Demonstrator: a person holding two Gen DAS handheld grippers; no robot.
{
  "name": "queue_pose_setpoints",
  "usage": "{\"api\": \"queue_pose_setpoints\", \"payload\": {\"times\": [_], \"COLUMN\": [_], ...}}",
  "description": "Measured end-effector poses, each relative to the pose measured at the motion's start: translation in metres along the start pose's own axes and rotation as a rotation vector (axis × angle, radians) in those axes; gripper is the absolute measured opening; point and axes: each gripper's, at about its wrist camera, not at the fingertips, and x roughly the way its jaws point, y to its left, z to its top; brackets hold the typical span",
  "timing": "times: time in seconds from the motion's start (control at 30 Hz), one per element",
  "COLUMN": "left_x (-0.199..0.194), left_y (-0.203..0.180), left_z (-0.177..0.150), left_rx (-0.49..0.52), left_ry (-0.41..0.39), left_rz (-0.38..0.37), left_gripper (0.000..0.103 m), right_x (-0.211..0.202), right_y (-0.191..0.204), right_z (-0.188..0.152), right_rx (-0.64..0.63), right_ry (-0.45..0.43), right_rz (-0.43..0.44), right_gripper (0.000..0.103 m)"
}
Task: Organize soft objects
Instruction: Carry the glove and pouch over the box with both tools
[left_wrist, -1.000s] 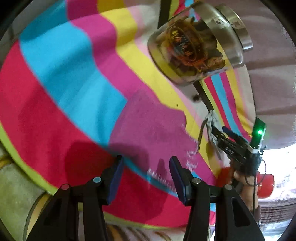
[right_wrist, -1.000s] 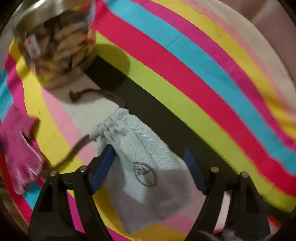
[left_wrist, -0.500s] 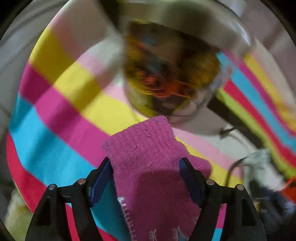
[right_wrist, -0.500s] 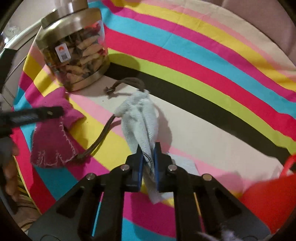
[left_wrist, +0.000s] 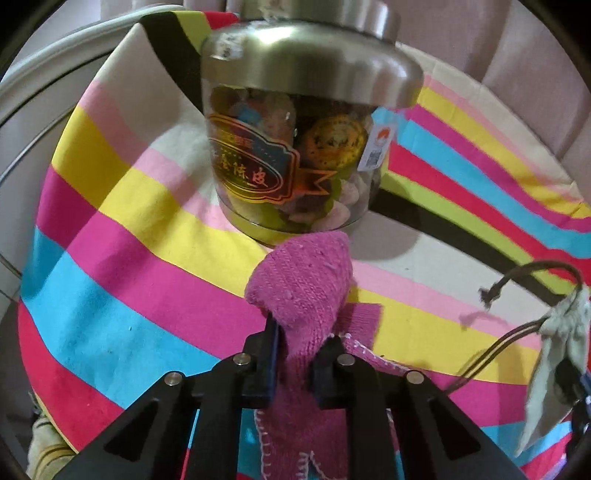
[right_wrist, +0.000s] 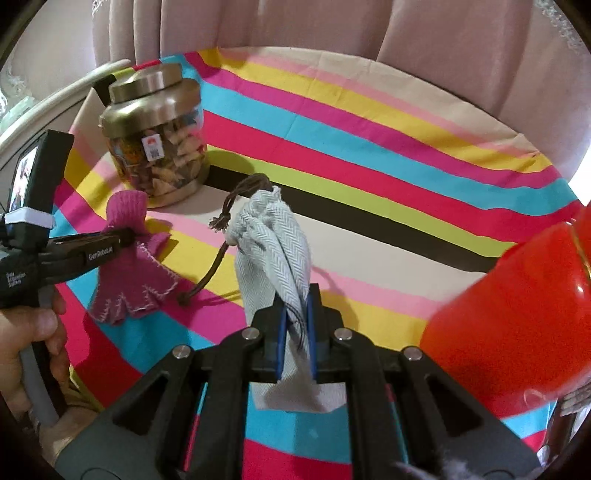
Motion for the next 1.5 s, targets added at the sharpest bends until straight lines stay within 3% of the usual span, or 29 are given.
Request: {"api": "queue_pose_setpoints", "payload": {"times": [0.1,0.37,0.5,0.87,1.5], "left_x": [-0.020,-0.068,-0.099,-0.137,-0.190], "left_y": [0.020,0.028,0.015,-0.025,-0.099], "left_z": [-0.006,-0.011,-0.014,-0.046,-0.103], "left_rx": [-0.016,-0.005,0.058,0.160,0.309], "left_ry": [-0.022,-0.075,-0.107,-0.145,-0.123], "left_rz": [-0.054,-0.198,-0.284,-0.427,-0.581], "left_gripper": [0.014,0.014,0.014,0.014,0.014], "right_x": [-0.009,-0.029,-0.045,-0.096,-0.181], "right_y": [0.002,-0.004,-0.010,-0.039,-0.109], "right_z": [-0.005,-0.014,-0.019,-0.051,-0.132], "right_rx": [0.019,0.084,0.116,0.210,0.373], "right_ry": [-0.013,-0.028,-0.051,-0.081,-0.079], "right_rz": [0.003,0.024,0.030,-0.011,-0.178], "right_gripper": [0.012,0.012,0.012,0.012,0.012]}}
